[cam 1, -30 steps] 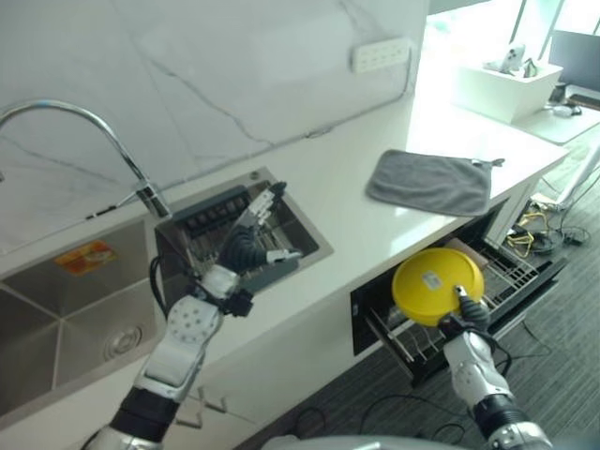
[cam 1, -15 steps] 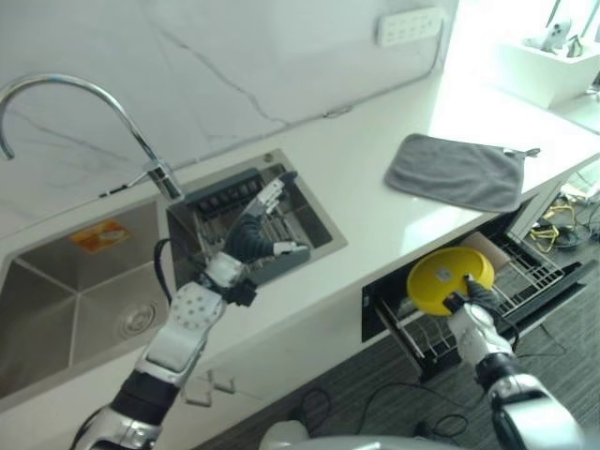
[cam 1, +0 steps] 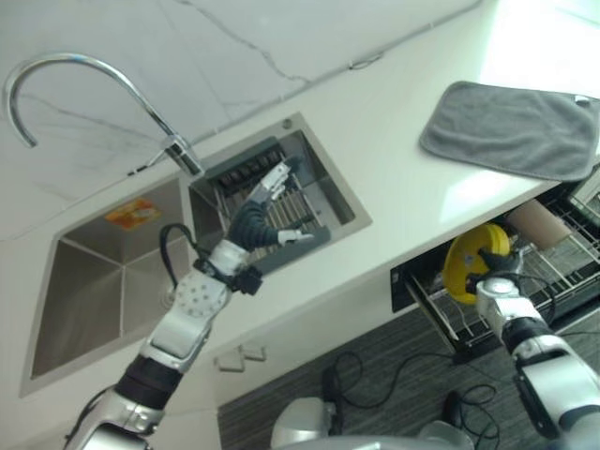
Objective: Place the dishes in the dishwasher.
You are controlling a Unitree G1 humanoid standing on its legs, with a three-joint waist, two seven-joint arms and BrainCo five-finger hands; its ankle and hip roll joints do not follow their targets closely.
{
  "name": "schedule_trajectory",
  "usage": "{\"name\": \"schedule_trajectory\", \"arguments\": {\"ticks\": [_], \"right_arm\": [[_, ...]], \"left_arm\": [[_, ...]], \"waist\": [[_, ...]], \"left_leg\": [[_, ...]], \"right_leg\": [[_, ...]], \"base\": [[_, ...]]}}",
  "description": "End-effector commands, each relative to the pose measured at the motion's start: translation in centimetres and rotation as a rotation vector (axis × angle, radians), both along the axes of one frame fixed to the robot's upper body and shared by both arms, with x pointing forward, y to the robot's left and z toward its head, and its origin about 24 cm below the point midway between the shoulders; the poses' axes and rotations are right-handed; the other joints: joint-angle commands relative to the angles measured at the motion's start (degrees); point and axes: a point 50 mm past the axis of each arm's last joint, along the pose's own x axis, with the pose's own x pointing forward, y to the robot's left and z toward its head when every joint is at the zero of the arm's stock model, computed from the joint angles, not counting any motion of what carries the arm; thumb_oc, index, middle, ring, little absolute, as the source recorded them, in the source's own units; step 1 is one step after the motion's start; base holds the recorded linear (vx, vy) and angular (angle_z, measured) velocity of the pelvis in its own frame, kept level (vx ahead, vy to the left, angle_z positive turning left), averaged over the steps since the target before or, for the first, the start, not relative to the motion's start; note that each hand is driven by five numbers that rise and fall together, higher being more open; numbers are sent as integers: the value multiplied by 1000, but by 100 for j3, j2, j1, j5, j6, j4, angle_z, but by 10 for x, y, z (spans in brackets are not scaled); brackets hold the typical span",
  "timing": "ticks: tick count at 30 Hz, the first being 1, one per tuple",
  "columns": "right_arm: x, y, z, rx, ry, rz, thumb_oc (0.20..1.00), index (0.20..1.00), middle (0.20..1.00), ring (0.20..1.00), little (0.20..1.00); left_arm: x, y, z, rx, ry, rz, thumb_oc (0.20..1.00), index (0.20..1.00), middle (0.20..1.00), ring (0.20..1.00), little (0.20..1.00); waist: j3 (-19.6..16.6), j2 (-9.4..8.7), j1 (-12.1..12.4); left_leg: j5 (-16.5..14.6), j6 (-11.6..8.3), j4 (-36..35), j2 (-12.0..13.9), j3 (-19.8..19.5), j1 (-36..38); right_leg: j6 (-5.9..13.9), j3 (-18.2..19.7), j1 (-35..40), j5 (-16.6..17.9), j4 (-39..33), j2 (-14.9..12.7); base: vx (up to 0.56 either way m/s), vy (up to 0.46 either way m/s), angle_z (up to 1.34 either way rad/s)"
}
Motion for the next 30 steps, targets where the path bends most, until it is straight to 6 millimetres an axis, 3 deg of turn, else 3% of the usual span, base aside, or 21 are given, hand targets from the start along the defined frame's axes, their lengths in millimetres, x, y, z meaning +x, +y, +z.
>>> {"name": "schedule_trajectory", "arguments": {"ticks": [1,3,7,13,16,19,20,22,30], "right_arm": [[45,25,68,-220,-193,221,200,200,200,200,200],[46,24,74,-351,-168,289,200,200,200,200,200],[57,33,103,-859,-87,550,200,200,200,200,200],[60,41,106,-1027,3,731,200,200,200,200,200],[63,49,120,-1144,-80,775,200,200,200,200,200],[64,49,138,-1202,-240,694,200,200,200,200,200],[64,48,160,-1271,-411,550,200,200,200,200,200],[60,46,172,-1354,-536,446,200,200,200,200,200],[56,33,193,-1373,-670,168,200,200,200,200,200]], "left_arm": [[4,-7,29,-29,-149,-40,1000,1000,1000,1000,1000],[4,-6,32,-24,-167,-32,1000,1000,1000,1000,1000],[7,-4,42,10,-218,-35,1000,1000,1000,1000,1000],[13,-4,51,53,-254,-46,1000,1000,1000,1000,1000],[15,-4,58,56,-284,-59,1000,1000,1000,1000,1000],[16,-5,60,32,-300,-66,1000,1000,1000,1000,1000],[16,-7,61,19,-316,-67,1000,1000,1000,1000,1000],[17,-10,64,4,-329,-60,1000,1000,1000,1000,1000],[17,-16,69,0,-362,-70,1000,1000,1000,1000,1000]], "waist": [[10,-264,144],[84,-289,146],[317,-437,230],[460,-612,312],[596,-631,358],[696,-620,358],[786,-599,342],[869,-582,314],[991,-507,335]], "left_leg": [[-365,244,208,-243,-557,1],[-376,256,234,-266,-636,-71],[-353,270,304,-273,-760,-314],[-346,275,358,-228,-795,-469],[-318,280,359,-220,-817,-593],[-296,280,350,-211,-814,-684],[-307,289,359,-215,-778,-775],[-301,298,332,-221,-726,-879],[-281,318,236,-250,-625,-1020]], "right_leg": [[-119,-138,-144,-413,518,1],[-106,-66,-240,-417,564,5],[-62,-47,-467,-393,659,12],[-10,-71,-614,-367,729,-6],[39,-75,-744,-321,756,-33],[71,-60,-860,-276,761,-53],[99,-25,-984,-242,766,-71],[146,3,-1123,-195,746,-88],[236,5,-1317,-97,698,-167]], "base": [[-51,-34,-1],[-111,-48,-7],[-180,-91,-1],[-71,-76,3],[-132,-28,10],[-94,64,2],[-177,106,-7],[-176,82,-12],[-95,15,-1]]}}
